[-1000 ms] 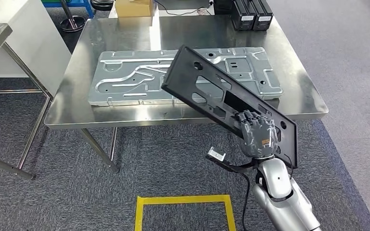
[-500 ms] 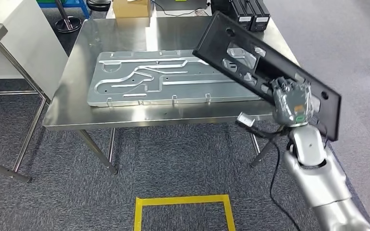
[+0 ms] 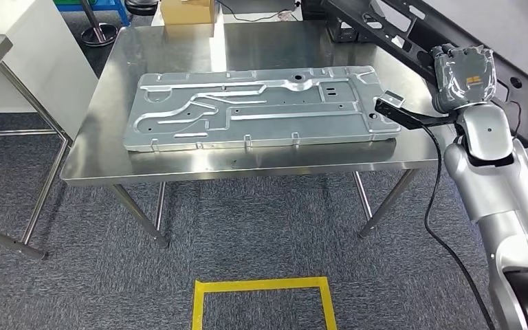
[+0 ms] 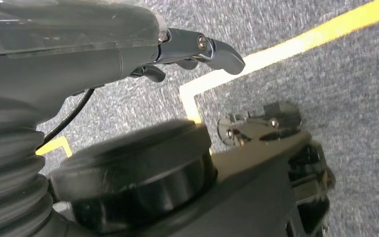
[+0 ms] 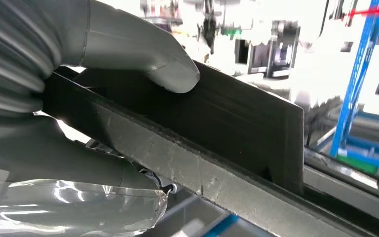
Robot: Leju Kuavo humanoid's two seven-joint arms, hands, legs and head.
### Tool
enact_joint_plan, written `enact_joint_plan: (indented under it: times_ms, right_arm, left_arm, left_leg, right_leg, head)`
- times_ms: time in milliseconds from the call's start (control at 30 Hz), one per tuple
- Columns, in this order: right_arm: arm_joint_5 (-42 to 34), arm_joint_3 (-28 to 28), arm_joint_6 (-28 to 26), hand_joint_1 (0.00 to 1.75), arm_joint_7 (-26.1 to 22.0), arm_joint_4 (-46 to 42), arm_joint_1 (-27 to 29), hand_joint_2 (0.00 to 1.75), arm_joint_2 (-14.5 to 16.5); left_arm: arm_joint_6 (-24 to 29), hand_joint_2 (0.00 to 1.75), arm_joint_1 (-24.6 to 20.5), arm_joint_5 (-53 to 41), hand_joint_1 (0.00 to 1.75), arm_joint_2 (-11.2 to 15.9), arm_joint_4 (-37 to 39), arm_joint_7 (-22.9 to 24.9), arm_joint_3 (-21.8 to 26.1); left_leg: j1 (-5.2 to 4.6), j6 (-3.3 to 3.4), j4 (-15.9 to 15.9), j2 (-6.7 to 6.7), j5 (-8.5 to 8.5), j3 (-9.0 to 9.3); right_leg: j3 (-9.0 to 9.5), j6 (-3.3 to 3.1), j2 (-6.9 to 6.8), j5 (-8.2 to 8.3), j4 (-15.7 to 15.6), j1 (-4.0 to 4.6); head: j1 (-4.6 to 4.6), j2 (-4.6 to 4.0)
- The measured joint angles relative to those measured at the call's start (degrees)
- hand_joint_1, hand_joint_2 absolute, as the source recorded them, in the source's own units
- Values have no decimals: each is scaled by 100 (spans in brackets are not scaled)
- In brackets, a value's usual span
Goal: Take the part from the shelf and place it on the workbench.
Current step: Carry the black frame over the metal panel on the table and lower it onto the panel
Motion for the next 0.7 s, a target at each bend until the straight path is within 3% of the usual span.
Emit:
enact_joint_plan:
  times_ms: [67,167,200,233,267,333,367,433,533,600,667,700]
  right_arm:
    - [-84,50,-84,175,-51,360,-155,175,25]
    - [-141,127,-235,175,-48,874,-288,175,141]
    - [-144,156,-256,175,-37,1035,-307,175,196]
    - [-143,183,-266,175,-25,1189,-324,175,257]
    - [-141,207,-269,175,-20,1322,-343,175,317]
    - [-153,238,-272,175,-33,1545,-394,175,430]
    - [-165,247,-275,175,-44,1648,-428,175,475]
    - [-194,264,-284,175,-83,1863,-481,175,563]
    - [-221,293,-291,175,-151,2075,-497,175,670]
    - [-231,314,-297,175,-170,2188,-530,175,715]
    - [-223,339,-300,175,-173,2339,-553,175,770]
    - [-209,352,-299,175,-172,2403,-541,175,798]
  left_arm:
    - [3,175,-5,1,0,-1,0,-18,0]
    - [5,175,-19,8,0,-1,0,-46,4]
    - [6,175,-30,10,0,-1,0,-50,5]
    - [8,175,-40,8,0,-1,0,-49,5]
    - [13,175,-46,4,0,-1,0,-41,5]
    - [30,175,-41,0,0,6,0,-23,5]
    - [39,175,-38,-1,0,12,0,-15,6]
    - [54,175,-30,-1,0,23,0,-7,7]
    - [62,175,-28,0,0,22,0,-7,7]
    - [68,175,-39,2,0,21,0,-7,7]
    - [74,175,-36,2,0,21,0,-1,7]
    - [76,175,-28,1,0,22,0,5,7]
  left_leg:
    - [2,-54,286,-2,-186,-122]
    - [23,-91,1386,-2,-671,-648]
    - [25,-91,1622,-2,-715,-770]
    - [25,-80,1638,-3,-646,-790]
    - [24,-57,1417,-3,-478,-696]
    - [6,17,625,-2,-102,-329]
    - [-4,44,299,1,9,-180]
    - [-20,75,18,6,53,-56]
    - [-3,127,-82,4,123,-26]
    - [30,161,-162,5,176,2]
    - [40,172,-176,4,186,1]
    - [40,170,-171,3,184,1]
  right_leg:
    - [25,-78,-14,14,-36,-27]
    - [35,-133,-18,12,-39,-2]
    - [37,-140,-14,9,-35,11]
    - [40,-145,-5,7,-29,25]
    - [44,-147,8,3,-22,40]
    - [47,-143,32,-7,-7,69]
    - [41,-129,37,-10,0,79]
    - [27,-84,36,-4,-2,79]
    - [26,7,33,-18,-9,75]
    - [-138,59,29,-258,365,66]
    - [-501,100,23,-609,1131,32]
    - [-646,115,20,-680,1410,14]
  head:
    - [-4,-1]
    - [-7,-1]
    - [-6,-1]
    - [-5,-1]
    - [-5,-1]
    - [-4,-1]
    - [-2,-1]
    - [1,-1]
    - [-1,0]
    - [13,0]
    - [27,-1]
    - [28,-1]
